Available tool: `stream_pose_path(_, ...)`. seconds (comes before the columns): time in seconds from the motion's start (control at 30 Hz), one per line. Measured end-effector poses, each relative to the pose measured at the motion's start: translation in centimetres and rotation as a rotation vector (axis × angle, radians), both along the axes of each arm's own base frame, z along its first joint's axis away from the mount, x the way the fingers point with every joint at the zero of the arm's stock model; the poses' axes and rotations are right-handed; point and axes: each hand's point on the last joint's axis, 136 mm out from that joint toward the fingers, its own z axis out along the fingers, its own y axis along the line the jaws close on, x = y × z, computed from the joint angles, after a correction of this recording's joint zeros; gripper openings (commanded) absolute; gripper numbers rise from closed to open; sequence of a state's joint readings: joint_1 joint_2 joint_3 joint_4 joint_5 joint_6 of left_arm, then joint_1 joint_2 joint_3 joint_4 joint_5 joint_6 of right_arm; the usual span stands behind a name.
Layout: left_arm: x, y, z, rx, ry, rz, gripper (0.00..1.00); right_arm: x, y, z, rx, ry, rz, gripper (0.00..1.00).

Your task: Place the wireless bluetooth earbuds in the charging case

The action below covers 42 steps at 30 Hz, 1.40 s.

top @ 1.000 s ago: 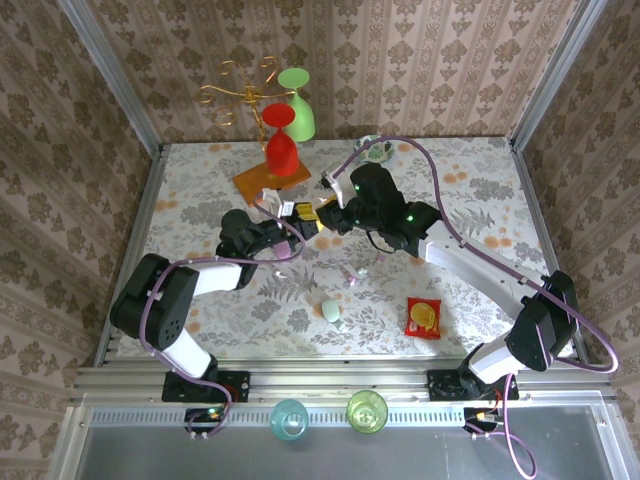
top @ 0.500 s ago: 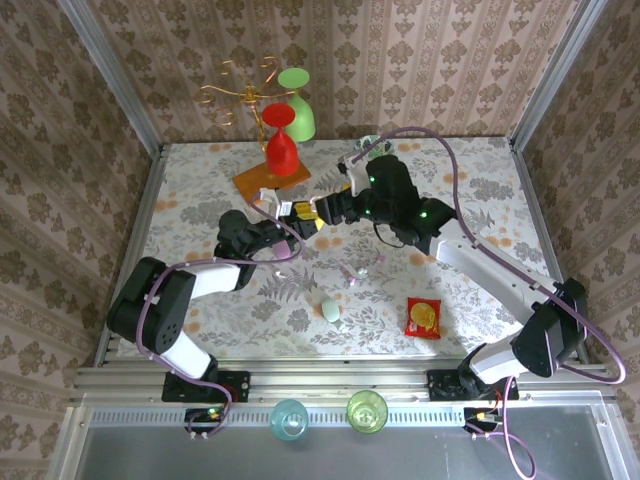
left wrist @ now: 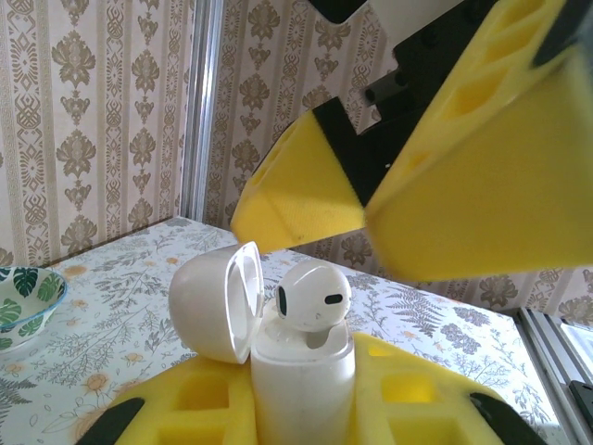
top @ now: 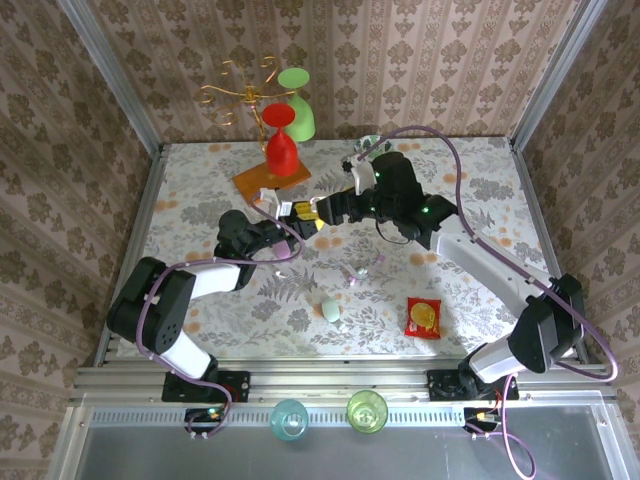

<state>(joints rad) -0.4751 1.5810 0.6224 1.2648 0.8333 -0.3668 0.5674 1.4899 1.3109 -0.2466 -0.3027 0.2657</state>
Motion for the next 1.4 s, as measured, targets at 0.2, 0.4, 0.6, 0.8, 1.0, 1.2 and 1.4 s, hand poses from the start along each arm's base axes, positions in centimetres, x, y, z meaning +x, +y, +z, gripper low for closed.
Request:
stream_pose_path(0.2,0.0,0.0,-0.1,0.003,0.008,0.001,0.00,0.3,-0.2,-1.6,-0.035,0.040,-0.015,0.78)
stream_pose_path(0.4,0.1,0.0,-0.2,0.004,0.010,0.003,0.00,0.3,-0.6,-1.7,-0.044,0.045,-0.022,0.78)
stream_pose_path(0.6,0.1,0.0,-0.2,0.004,0.011,0.005,0.00,0.3,-1.0,-1.5,-0.051,0.041,-0.027,0.78)
stream_pose_path(0.8,0.4,0.1,-0.2,0.003,0.015,0.019,0.00,0.1,-1.6,-1.4,-0.062,0.035,-0.033,0.78)
stream_pose_path(1.0,0.5,0.4,0.3,-0.005,0.004,0.033,0.00,0.5,-3.2,-1.9,-0.091,0.042,-0.078,0.78)
stream_pose_path(1.2,0.4,0.5,0.8,-0.011,-0.008,0.032,0.00,0.4,-3.7,-2.5,-0.104,0.051,-0.091,0.78)
stream_pose_path(1.4,0.4,0.5,0.8,-0.011,-0.008,0.033,0.00,-1.8,-2.6,-1.3,-0.049,0.022,0.027,0.85)
